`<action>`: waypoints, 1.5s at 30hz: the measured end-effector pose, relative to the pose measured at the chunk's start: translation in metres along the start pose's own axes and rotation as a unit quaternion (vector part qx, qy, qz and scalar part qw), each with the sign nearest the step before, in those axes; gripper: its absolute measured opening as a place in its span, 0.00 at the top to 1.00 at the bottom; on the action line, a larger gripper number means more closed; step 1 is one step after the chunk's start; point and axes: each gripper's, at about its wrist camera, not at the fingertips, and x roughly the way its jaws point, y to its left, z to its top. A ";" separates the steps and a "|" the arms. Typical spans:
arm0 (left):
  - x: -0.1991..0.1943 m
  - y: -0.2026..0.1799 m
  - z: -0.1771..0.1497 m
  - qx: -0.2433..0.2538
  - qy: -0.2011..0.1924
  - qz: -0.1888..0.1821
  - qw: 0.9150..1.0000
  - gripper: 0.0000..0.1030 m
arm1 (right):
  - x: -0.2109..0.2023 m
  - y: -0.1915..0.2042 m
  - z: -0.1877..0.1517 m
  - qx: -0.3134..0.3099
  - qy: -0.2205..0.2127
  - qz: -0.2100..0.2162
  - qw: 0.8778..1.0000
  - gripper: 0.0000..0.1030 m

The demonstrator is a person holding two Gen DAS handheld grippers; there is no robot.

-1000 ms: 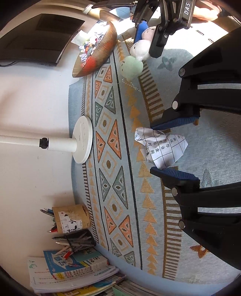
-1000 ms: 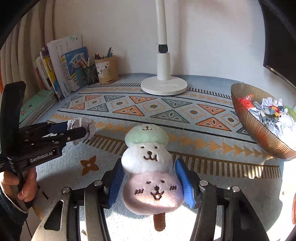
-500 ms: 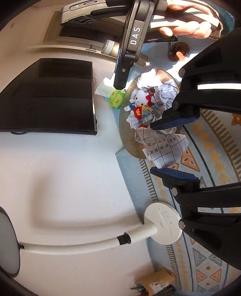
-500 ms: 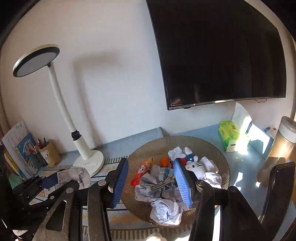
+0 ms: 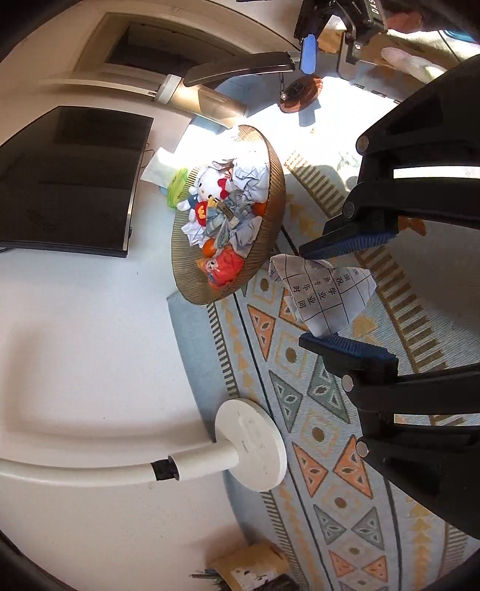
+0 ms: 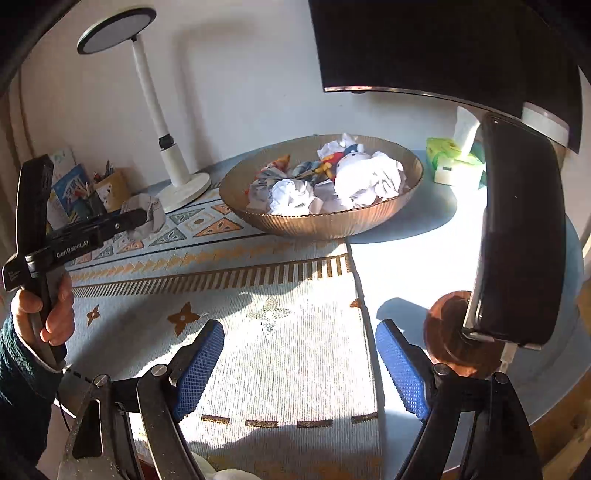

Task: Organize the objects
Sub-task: 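Carry the plush and folded paper over the gold bowl and open both grippers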

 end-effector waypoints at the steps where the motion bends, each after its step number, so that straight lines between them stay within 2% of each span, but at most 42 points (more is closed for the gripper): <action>1: -0.003 0.003 -0.004 -0.013 -0.002 -0.004 1.000 0.63 | -0.004 -0.007 -0.007 0.056 -0.059 0.003 0.997 0.12; 2: -0.005 0.007 -0.007 -0.033 -0.004 -0.012 0.999 0.63 | 0.001 -0.011 -0.015 0.108 -0.095 0.031 0.989 0.06; 3: -0.006 0.011 -0.008 -0.050 -0.002 -0.015 0.999 0.63 | 0.011 -0.009 -0.020 0.140 -0.096 0.046 0.984 0.06; 4: -0.009 0.013 -0.010 -0.057 0.000 -0.013 0.998 0.63 | 0.018 -0.003 -0.015 0.134 -0.078 0.037 0.987 0.08; 5: -0.014 0.014 -0.012 -0.053 -0.001 -0.010 0.999 0.63 | 0.017 0.003 -0.006 0.116 -0.079 0.020 0.990 0.15; 7: -0.026 0.016 -0.016 -0.028 -0.004 0.007 1.000 0.63 | 0.011 0.013 0.008 0.097 -0.103 0.006 0.990 0.15; 9: -0.039 0.019 -0.019 -0.021 -0.016 0.021 0.999 0.62 | 0.011 0.027 0.020 0.086 -0.129 0.019 0.988 0.13; 11: -0.046 0.024 -0.021 -0.036 -0.022 0.018 0.999 0.62 | 0.024 0.051 0.034 0.071 -0.143 0.004 0.987 0.08; 13: -0.051 0.028 -0.025 -0.046 -0.026 0.019 0.998 0.62 | 0.037 0.072 0.050 0.052 -0.154 0.016 0.987 0.08; 18: -0.051 0.039 -0.040 -0.055 -0.012 0.034 0.998 0.62 | 0.049 0.107 0.100 0.049 -0.181 0.035 0.982 0.08; 20: -0.054 0.046 -0.046 -0.066 -0.009 0.036 0.997 0.62 | 0.046 0.115 0.105 0.027 -0.167 0.023 0.985 0.08; 23: -0.058 0.054 -0.056 -0.074 -0.008 0.043 0.996 0.62 | 0.024 0.113 0.084 -0.003 -0.173 0.004 0.985 0.08; 27: -0.053 0.063 -0.069 -0.092 -0.001 0.047 0.995 0.62 | 0.005 0.098 0.040 -0.046 -0.125 0.010 0.991 0.08; 30: -0.050 0.065 -0.076 -0.104 0.003 0.043 0.994 0.62 | -0.004 0.086 -0.002 -0.081 -0.058 0.021 0.995 0.08; 33: -0.047 0.066 -0.081 -0.112 0.001 0.038 0.993 0.62 | -0.006 0.069 -0.040 -0.061 0.012 0.038 0.997 0.07; 35: -0.044 0.068 -0.086 -0.126 0.002 0.032 0.992 0.62 | 0.004 0.058 -0.054 -0.016 0.070 0.076 0.995 0.07; 37: -0.040 0.069 -0.088 -0.129 0.010 0.037 0.991 0.62 | 0.018 0.051 -0.058 0.031 0.108 0.111 0.987 0.07; 40: -0.045 0.067 -0.088 -0.120 -0.006 0.040 0.992 0.62 | 0.051 0.050 -0.051 0.067 0.147 0.094 0.982 0.07; 42: -0.043 0.066 -0.090 -0.112 0.003 0.041 0.993 0.62 | 0.066 0.056 -0.040 0.066 0.142 0.083 0.984 0.07; 45: -0.044 0.065 -0.090 -0.108 -0.002 0.034 0.994 0.62 | 0.094 0.079 -0.025 0.046 0.163 0.100 0.980 0.06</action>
